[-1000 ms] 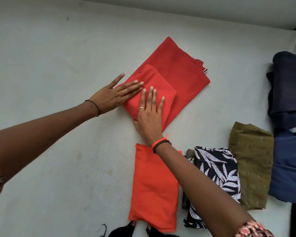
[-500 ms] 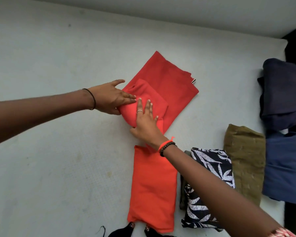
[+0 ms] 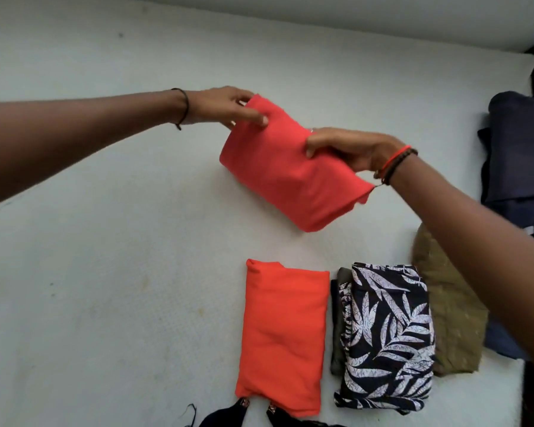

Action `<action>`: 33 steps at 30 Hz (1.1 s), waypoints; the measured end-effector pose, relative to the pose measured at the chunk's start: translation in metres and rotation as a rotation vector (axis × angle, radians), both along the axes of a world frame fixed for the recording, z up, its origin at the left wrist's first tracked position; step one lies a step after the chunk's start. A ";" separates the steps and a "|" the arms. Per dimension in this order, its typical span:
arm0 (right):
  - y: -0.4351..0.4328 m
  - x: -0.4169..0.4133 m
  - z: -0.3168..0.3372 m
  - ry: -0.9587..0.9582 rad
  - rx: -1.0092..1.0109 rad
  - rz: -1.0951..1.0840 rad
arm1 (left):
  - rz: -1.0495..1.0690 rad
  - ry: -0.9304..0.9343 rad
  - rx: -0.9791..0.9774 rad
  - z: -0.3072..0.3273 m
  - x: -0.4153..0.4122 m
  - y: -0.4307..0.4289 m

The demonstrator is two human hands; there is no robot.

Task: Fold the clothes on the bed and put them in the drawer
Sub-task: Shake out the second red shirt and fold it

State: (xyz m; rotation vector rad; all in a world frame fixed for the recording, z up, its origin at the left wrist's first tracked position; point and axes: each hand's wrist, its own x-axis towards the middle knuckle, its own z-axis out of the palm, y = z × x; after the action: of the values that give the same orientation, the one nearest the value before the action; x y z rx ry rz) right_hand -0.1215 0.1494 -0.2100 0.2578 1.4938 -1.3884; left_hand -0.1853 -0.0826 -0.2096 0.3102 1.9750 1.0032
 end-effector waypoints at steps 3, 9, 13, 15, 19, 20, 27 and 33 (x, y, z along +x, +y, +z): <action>0.024 -0.025 -0.013 0.049 0.197 -0.026 | 0.171 -0.008 -0.003 -0.020 -0.010 0.018; 0.044 -0.041 -0.040 0.110 0.458 -0.058 | 0.322 0.023 -0.085 -0.055 -0.010 0.034; 0.051 -0.044 -0.054 0.301 0.457 -0.168 | 0.800 0.337 -0.057 -0.083 0.019 0.023; 0.052 -0.044 -0.054 0.387 0.458 -0.149 | 1.185 0.318 -0.040 -0.092 0.049 0.016; 0.054 -0.035 -0.053 0.450 0.508 0.026 | 1.440 -0.091 0.097 -0.100 0.120 0.026; 0.054 -0.033 -0.053 0.441 0.508 0.050 | 1.430 -0.171 0.158 -0.097 0.135 0.035; 0.052 -0.016 -0.064 0.428 0.448 -0.112 | 1.378 -0.320 0.422 -0.084 0.155 0.090; 0.050 0.009 -0.081 0.344 0.297 -0.334 | 1.328 -0.508 0.712 -0.081 0.126 0.097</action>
State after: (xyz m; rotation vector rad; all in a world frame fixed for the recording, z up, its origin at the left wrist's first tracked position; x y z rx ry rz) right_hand -0.1127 0.1993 -0.2909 0.4911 2.0175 -1.5219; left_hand -0.0593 0.0144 -0.2910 -0.9431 1.1189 2.2987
